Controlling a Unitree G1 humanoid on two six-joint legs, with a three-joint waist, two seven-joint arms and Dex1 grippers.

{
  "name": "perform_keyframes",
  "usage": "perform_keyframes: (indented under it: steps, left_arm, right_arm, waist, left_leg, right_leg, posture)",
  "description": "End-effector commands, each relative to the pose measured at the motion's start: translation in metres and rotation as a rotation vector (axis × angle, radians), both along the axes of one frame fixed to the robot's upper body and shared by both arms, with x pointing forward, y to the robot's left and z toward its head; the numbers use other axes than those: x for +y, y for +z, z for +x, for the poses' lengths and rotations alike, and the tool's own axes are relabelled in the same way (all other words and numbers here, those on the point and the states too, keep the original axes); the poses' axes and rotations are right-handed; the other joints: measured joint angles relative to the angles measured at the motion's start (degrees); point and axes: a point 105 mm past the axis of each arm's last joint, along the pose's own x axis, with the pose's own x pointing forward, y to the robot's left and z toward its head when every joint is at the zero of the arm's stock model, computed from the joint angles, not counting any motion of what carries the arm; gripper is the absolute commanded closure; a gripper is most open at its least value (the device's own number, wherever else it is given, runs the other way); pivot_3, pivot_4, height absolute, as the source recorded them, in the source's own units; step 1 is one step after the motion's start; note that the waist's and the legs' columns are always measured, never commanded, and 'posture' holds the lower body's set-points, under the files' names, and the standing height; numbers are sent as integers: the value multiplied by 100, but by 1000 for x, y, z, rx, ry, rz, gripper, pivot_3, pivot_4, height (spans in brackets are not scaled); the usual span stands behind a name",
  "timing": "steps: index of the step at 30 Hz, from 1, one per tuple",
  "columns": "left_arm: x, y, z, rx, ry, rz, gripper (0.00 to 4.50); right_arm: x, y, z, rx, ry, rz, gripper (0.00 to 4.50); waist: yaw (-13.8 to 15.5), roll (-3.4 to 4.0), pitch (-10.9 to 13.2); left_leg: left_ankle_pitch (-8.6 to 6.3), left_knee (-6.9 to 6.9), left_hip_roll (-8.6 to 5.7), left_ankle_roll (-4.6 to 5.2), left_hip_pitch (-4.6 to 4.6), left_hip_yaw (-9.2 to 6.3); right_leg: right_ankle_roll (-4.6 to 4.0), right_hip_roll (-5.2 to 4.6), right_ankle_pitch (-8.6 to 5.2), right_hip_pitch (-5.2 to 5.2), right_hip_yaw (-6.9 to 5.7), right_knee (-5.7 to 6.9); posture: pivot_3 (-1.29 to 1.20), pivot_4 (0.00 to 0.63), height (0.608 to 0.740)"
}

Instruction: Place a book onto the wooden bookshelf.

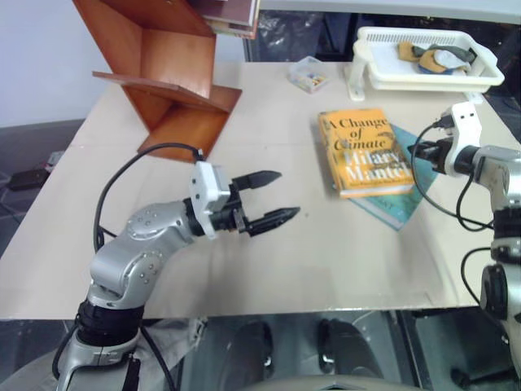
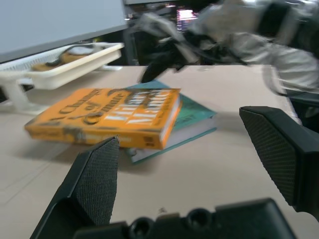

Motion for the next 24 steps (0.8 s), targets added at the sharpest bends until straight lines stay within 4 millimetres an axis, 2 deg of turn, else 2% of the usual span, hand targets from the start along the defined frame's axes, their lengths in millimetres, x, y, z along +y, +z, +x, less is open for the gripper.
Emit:
perform_keyframes:
  steps: [1, 4, 5, 11, 13, 17, 24]
  left_arm:
    - [-1, 3, 15, 5, 51, -16, 0]
    - [-4, 0, 29, 37, 85, -26, 0]
    - [-5, 0, 33, 44, 91, -26, 0]
    - [-12, -2, 56, 71, 113, -31, 0]
    - [-15, -3, 61, 89, 109, -35, 0]
    - [-34, -8, 83, 231, 97, -87, 0]
    - [-57, -15, 117, 579, 140, -214, 0]
  right_arm:
    - [29, 38, -40, -163, 90, 13, 1692]
    - [55, 37, -78, -215, 167, -53, 220]
    - [63, 37, -88, -228, 173, -48, 42]
    - [95, 33, -136, -324, 212, -81, 42]
    - [101, 26, -147, -324, 227, -97, 42]
    - [106, 12, -163, -348, 261, -117, 42]
    - [106, 9, -171, -355, 178, -55, 42]
  waist:
    - [5, 0, 0]
    - [16, -1, 0]
    - [-4, -6, -1]
    - [17, -12, -3]
    - [21, -14, -3]
    - [71, -28, 0]
    - [43, -58, 9]
  left_leg:
    - [0, 1, -1, 0, 1, 2]
    - [0, 4, -1, 0, 3, -4]
    - [0, 4, -1, 0, 3, -5]
    - [-12, 21, -1, 20, 5, -19]
    - [-12, 22, -4, 21, 3, -18]
    - [-12, 26, -11, 21, 0, -22]
    - [-14, 46, -11, 25, 0, -39]
  right_leg:
    - [0, 0, 0, -1, 2, 3]
    - [2, 1, -1, 1, -2, 8]
    - [3, 0, -1, 1, -1, 10]
    - [17, 1, -12, 6, -11, 22]
    - [16, -1, -11, 6, -9, 22]
    - [16, -3, -11, 10, -8, 20]
    - [23, 3, -16, 19, -9, 23]
  posture:
    - [0, 150, 740]
    - [0, 150, 740]
    - [0, 150, 740]
    - [0, 150, 740]
    - [0, 150, 740]
    - [0, 150, 740]
    - [0, 150, 740]
